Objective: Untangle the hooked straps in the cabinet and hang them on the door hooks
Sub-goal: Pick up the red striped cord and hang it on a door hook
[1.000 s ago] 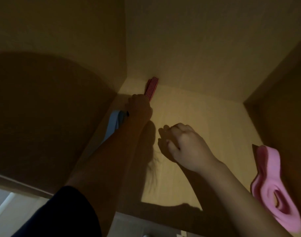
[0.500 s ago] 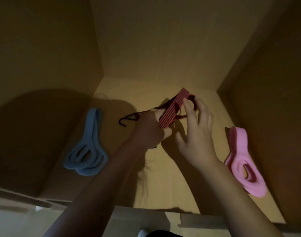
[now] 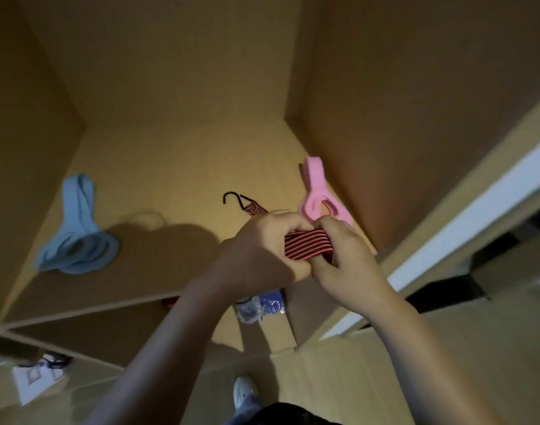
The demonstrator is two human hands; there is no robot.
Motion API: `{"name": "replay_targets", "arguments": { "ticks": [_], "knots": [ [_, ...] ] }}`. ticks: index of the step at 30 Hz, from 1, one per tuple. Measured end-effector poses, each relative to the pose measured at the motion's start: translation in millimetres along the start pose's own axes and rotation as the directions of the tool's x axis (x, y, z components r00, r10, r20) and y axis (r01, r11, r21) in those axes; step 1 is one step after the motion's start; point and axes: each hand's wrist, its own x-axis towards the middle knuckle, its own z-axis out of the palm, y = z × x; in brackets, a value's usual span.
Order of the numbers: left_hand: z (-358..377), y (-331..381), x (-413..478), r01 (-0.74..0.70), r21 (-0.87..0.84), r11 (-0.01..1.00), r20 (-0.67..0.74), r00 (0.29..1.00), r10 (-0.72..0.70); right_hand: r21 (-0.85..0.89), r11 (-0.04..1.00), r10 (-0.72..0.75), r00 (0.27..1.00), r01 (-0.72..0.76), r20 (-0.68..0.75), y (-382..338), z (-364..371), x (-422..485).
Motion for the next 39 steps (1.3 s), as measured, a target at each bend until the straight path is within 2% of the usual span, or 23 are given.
{"name": "replay_targets", "arguments": {
  "ticks": [4,8,12,16,19,25,28,30,35,39],
  "knots": [
    [37.9,42.5,-29.1,0.001,-0.192,0.981,0.124,0.992,0.024,0.23,0.956,0.209,0.974,-0.184,-0.091,2.2,-25.9,-75.5],
    [89.5,68.5,-43.1,0.051,-0.262,0.964,0.272,0.962,0.023,0.408,0.868,0.37,0.917,-0.283,-0.151,11.9,-43.6,-144.3],
    [143.3,91.8,-50.5,0.065,-0.367,0.928,0.378,0.922,0.085,0.402,0.842,0.482,0.835,-0.359,-0.264,31.5,-67.9,-206.0],
    [194.7,116.9,-52.0,0.115,-0.514,0.85,0.44,0.886,0.146,0.458,0.781,0.596,0.725,-0.424,-0.345,46.3,-90.5,-259.6],
    [234.0,140.7,-50.7,0.129,-0.524,0.842,0.517,0.834,0.194,0.442,0.758,0.646,0.645,-0.48,-0.408,59.4,-104.4,-293.2],
    [310.5,189.7,-30.8,0.158,-0.544,0.824,0.653,0.697,0.298,0.391,0.711,0.693,0.489,-0.585,-0.529,93.8,-152.4,-343.2],
    [352.1,211.9,-12.6,0.218,-0.554,0.803,0.719,0.612,0.329,0.458,0.673,0.725,0.391,-0.581,-0.568,114.5,-182.0,-360.8],
    [378.2,230.2,2.7,0.253,-0.549,0.797,0.761,0.546,0.351,0.494,0.678,0.718,0.347,-0.544,-0.603,128.1,-205.2,-371.7],
    [436.8,282.9,43.5,0.253,-0.541,0.802,0.821,0.365,0.439,0.582,0.726,0.684,0.3,-0.366,-0.665,161.1,-255.8,-392.3],
    [477.0,313.5,72.4,0.249,-0.53,0.811,0.846,0.221,0.485,0.679,0.693,0.72,0.178,-0.242,-0.671,196.7,-284.1,-397.5]
  ]
}}
